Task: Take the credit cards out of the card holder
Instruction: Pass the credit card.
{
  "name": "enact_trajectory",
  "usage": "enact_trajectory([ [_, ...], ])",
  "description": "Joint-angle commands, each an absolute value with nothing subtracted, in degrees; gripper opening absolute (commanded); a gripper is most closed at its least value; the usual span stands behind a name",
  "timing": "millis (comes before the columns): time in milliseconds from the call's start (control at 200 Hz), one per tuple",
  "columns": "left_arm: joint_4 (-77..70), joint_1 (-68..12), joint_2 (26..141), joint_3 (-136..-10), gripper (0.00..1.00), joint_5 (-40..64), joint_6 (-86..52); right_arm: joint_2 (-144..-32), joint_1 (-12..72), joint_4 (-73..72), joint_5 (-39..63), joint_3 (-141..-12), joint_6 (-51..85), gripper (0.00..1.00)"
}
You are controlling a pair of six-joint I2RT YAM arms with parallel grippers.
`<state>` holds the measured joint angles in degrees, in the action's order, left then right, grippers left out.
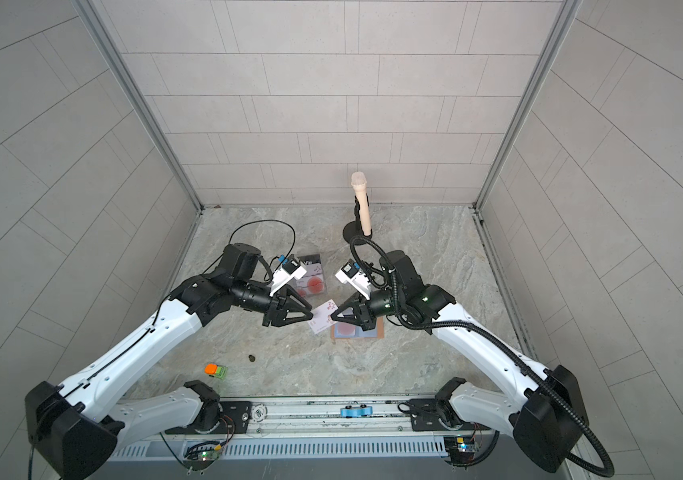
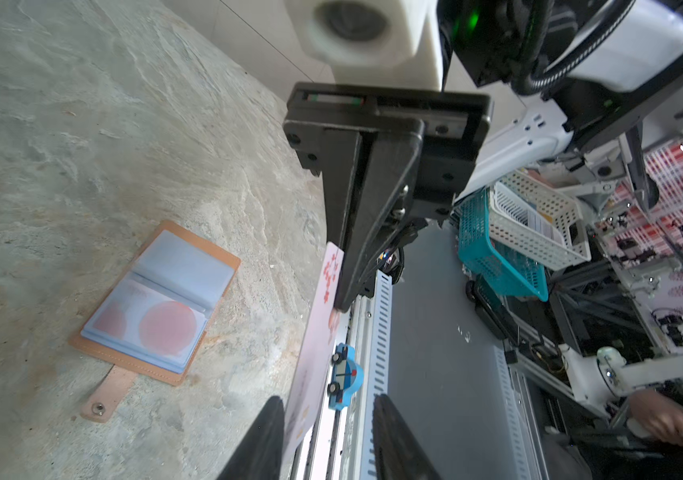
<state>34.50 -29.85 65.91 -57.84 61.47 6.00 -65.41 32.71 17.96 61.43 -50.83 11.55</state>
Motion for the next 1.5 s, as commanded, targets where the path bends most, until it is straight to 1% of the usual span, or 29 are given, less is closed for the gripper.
enact_trajectory([
  [0,37.7,-29.5,66.3,-59.6,0.37,64.7,9.0,-66.5,33.2,18.5,63.5,-52.9,8.0,0.00],
  [135,37.7,-29.5,66.8,-59.5,0.35,64.7,8.9,-67.1,33.6,18.3,63.5,-53.4,7.8,0.00],
  [411,37.5,-29.5,67.8,-58.7,0.34,63.6,8.4,-67.7,34.4,17.7,64.7,-54.4,7.6,0.00],
  [576,37.1,-29.5,67.7,-59.3,0.38,61.7,7.9,-68.8,34.9,19.6,64.7,-55.0,6.0,0.00],
  [791,39.6,-29.5,68.3,-61.3,0.38,61.9,9.7,-69.9,35.0,22.1,64.7,-55.7,4.0,0.00],
  [951,41.1,-29.5,69.0,-61.8,0.30,63.9,11.1,-70.0,35.0,21.7,64.8,-56.0,3.9,0.00],
  [1161,44.6,-29.5,70.0,-62.2,0.29,67.0,14.3,-70.8,35.0,20.4,64.9,-56.5,4.4,0.00],
  [1242,45.4,-29.5,70.0,-62.1,0.27,67.5,15.0,-71.1,34.9,19.8,64.9,-56.6,5.0,0.00],
  [1497,45.1,-29.6,69.6,-61.7,0.08,66.8,14.7,-71.4,34.9,17.9,64.4,-56.3,6.5,0.00],
])
